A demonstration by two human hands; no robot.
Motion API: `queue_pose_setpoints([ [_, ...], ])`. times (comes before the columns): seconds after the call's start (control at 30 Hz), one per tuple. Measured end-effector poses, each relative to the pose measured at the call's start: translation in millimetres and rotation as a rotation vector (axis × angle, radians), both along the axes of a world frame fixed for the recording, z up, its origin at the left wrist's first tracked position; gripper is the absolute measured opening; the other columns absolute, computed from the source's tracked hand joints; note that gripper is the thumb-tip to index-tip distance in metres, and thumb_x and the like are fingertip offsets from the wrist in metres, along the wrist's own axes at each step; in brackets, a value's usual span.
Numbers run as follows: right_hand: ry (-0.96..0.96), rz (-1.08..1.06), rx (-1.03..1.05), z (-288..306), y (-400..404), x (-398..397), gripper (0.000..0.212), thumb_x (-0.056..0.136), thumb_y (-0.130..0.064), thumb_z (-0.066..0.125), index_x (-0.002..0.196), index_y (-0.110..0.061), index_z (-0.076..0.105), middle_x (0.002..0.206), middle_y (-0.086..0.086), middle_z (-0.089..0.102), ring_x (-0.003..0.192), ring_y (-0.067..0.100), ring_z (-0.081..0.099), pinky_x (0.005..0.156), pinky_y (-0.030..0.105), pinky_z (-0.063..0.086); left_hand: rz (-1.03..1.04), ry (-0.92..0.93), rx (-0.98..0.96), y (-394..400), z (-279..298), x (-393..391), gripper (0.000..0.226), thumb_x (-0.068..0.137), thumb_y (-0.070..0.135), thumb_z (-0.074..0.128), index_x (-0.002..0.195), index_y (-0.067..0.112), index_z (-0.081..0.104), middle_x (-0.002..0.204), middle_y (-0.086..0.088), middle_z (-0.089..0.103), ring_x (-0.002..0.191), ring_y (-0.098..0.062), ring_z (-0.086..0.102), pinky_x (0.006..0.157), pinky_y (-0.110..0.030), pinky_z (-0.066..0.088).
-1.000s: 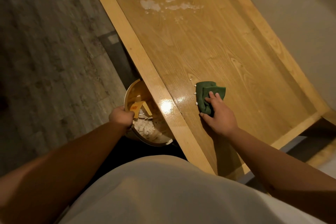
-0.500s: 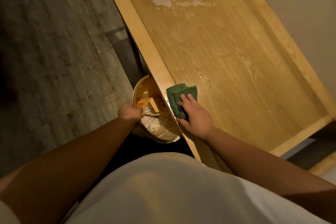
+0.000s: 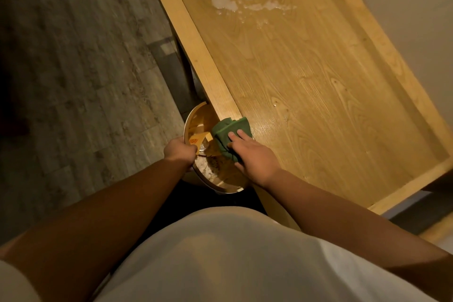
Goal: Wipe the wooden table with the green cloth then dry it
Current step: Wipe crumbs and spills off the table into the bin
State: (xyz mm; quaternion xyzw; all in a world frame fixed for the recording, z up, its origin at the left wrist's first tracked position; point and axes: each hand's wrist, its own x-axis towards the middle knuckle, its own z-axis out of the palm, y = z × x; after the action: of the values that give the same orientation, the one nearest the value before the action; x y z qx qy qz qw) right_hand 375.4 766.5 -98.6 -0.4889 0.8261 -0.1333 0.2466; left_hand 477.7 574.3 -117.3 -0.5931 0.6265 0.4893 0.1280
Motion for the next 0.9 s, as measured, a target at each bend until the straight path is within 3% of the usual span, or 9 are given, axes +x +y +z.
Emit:
queue_pose_setpoints([
  [0.07, -0.066, -0.115, -0.047, 5, -1, -6, 0.049, 0.087, -0.017, 0.070, 0.133, -0.016, 0.054, 0.150, 0.005, 0.048, 0.138, 0.023, 0.044, 0.101, 0.042, 0.048, -0.003, 0.004, 0.009, 0, -2, 1, 0.022, 0.092, 0.012, 0.059, 0.110, 0.017, 0.071, 0.093, -0.012, 0.067, 0.074, -0.029, 0.065, 0.047, -0.029, 0.053],
  [0.13, -0.170, -0.328, -0.126, 13, -2, -14, 0.048, 0.083, -0.016, 0.073, 0.129, -0.018, 0.059, 0.123, 0.006, 0.068, 0.109, 0.026, 0.065, 0.088, 0.037, 0.054, -0.001, 0.002, 0.008, -1, -4, 1, 0.025, 0.092, 0.011, 0.059, 0.113, 0.016, 0.071, 0.094, -0.014, 0.068, 0.071, -0.029, 0.064, 0.044, -0.028, 0.050],
  [0.23, -0.368, -0.624, -0.292, 30, 1, -31, 0.036, 0.082, -0.012, 0.075, 0.114, -0.024, 0.065, 0.096, -0.009, 0.068, 0.086, 0.008, 0.066, 0.071, 0.016, 0.051, 0.000, -0.017, 0.006, -2, -6, 1, 0.024, 0.091, 0.012, 0.062, 0.113, 0.014, 0.072, 0.092, -0.013, 0.068, 0.070, -0.029, 0.065, 0.044, -0.029, 0.051],
  [0.37, -0.343, -0.774, -0.412, 60, 13, -72, 0.029, 0.084, -0.008, 0.072, 0.106, -0.026, 0.064, 0.091, -0.019, 0.062, 0.078, -0.011, 0.059, 0.065, 0.007, 0.045, 0.003, -0.022, 0.006, -4, -8, -1, 0.026, 0.091, 0.012, 0.062, 0.115, 0.012, 0.071, 0.101, -0.017, 0.070, 0.089, -0.038, 0.069, 0.075, -0.049, 0.063],
  [0.53, -0.124, -0.907, -0.435, 89, 44, -145, 0.029, 0.085, -0.014, 0.072, 0.114, -0.016, 0.065, 0.104, -0.001, 0.065, 0.095, 0.012, 0.060, 0.076, 0.021, 0.050, 0.011, -0.026, 0.023, -5, -7, -4, 0.027, 0.090, 0.015, 0.062, 0.116, 0.014, 0.070, 0.103, -0.017, 0.070, 0.092, -0.039, 0.069, 0.080, -0.053, 0.062],
  [0.63, 0.005, -1.001, -0.409, 88, 70, -180, 0.032, 0.085, -0.021, 0.067, 0.117, -0.021, 0.062, 0.108, -0.003, 0.062, 0.095, 0.012, 0.057, 0.071, 0.013, 0.044, 0.025, -0.018, 0.040, -4, -7, -5, 0.030, 0.088, 0.015, 0.064, 0.117, 0.014, 0.071, 0.105, -0.017, 0.071, 0.096, -0.040, 0.068, 0.084, -0.053, 0.060],
  [0.73, 0.091, -1.116, -0.250, 64, 94, -195, 0.037, 0.086, -0.022, 0.060, 0.123, -0.020, 0.053, 0.111, 0.002, 0.057, 0.102, 0.023, 0.057, 0.077, 0.031, 0.042, 0.046, -0.016, 0.060, -4, -7, -5, 0.031, 0.087, 0.016, 0.066, 0.118, 0.016, 0.071, 0.106, -0.017, 0.072, 0.097, -0.040, 0.069, 0.082, -0.055, 0.061],
  [0.83, 0.017, -0.920, 0.128, 25, 109, -187, 0.050, 0.090, -0.015, 0.061, 0.134, -0.010, 0.039, 0.127, 0.019, 0.053, 0.112, 0.040, 0.055, 0.080, 0.041, 0.043, 0.063, -0.020, 0.065, -5, -8, -5, 0.030, 0.085, 0.015, 0.067, 0.115, 0.015, 0.071, 0.102, -0.018, 0.072, 0.093, -0.041, 0.069, 0.078, -0.056, 0.061],
  [0.9, -0.011, -0.818, 0.166, 7, 111, -180, 0.064, 0.089, -0.013, 0.065, 0.142, -0.007, 0.031, 0.151, 0.021, 0.032, 0.134, 0.040, 0.039, 0.101, 0.046, 0.041, 0.074, -0.024, 0.072, -6, -8, -5, 0.028, 0.086, 0.014, 0.066, 0.113, 0.015, 0.071, 0.102, -0.019, 0.071, 0.093, -0.042, 0.069, 0.078, -0.057, 0.061],
])
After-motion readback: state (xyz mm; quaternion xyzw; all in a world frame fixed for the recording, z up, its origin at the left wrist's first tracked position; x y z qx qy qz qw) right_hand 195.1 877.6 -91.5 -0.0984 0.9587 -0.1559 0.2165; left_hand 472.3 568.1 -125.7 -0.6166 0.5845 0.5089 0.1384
